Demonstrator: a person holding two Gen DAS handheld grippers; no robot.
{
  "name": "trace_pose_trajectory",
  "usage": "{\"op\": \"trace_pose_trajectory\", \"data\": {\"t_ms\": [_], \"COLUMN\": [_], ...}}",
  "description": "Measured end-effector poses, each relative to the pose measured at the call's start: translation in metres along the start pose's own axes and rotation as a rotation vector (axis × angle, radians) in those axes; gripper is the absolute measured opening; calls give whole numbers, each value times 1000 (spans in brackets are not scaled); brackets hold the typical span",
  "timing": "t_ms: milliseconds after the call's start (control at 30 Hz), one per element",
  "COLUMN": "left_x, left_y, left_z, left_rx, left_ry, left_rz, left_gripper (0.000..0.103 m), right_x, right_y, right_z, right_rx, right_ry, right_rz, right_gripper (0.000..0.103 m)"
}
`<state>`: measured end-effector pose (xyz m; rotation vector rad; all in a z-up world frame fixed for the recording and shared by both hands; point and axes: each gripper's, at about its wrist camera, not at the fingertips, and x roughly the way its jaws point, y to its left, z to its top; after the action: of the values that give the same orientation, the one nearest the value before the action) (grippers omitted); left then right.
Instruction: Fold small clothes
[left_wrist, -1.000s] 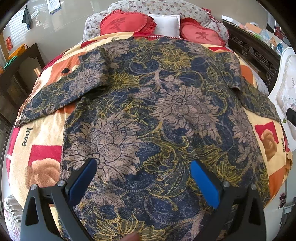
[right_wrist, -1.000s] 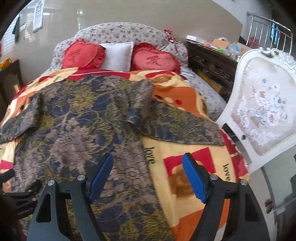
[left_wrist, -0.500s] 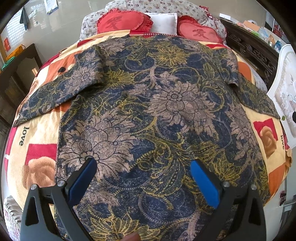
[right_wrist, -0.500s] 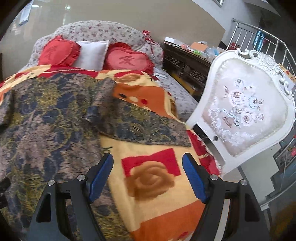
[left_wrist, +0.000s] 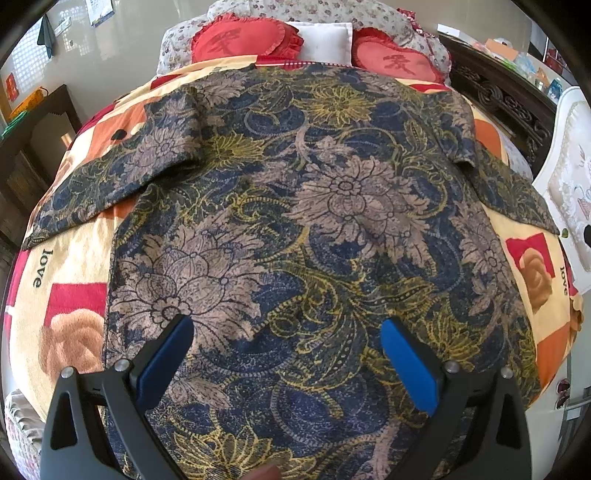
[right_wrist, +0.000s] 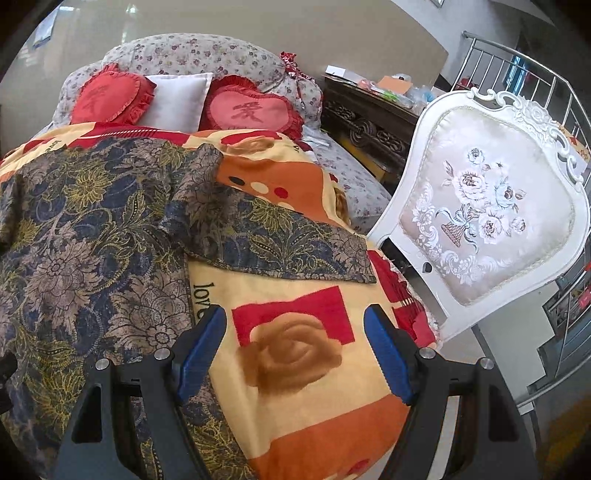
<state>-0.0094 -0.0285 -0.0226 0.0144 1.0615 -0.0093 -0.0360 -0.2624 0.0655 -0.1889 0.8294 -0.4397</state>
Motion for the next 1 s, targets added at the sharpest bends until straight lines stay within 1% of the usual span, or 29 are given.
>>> {"op": "trace_pose_trajectory", "data": {"t_ms": [333,467,533,567,633,800,900,1000], "left_x": [2,2,-1,-4,-9,-20,-25,-29], "left_y": [2,4,5,6,5,13,19,23], "left_z": [-1,-1,1,2,5,8,10,11], "left_rx": [-6,-19,-33,-37,-38,-56,-70,-83], "left_ry": [3,1,-4,-14,-37,-82,-95,-105], "left_rz": [1,12,22,37,79,145,146,141], "left_gripper": [103,103,103,103,103,103,103,103], "right_x": [1,1,-3,-6,-12,-28,-34,-35], "right_y": [1,4,6,6,9,26,37,45], "right_z": [-1,-1,0,0,0,2,1,-2], "right_rx": [-4,-6,11,31,44,9,-10,-25], "right_ry": [10,16,6,-4,-20,-66,-69,-56], "right_rz": [8,26,55,90,126,192,265,312], "right_gripper": [51,51,51,51,51,51,51,51]}}
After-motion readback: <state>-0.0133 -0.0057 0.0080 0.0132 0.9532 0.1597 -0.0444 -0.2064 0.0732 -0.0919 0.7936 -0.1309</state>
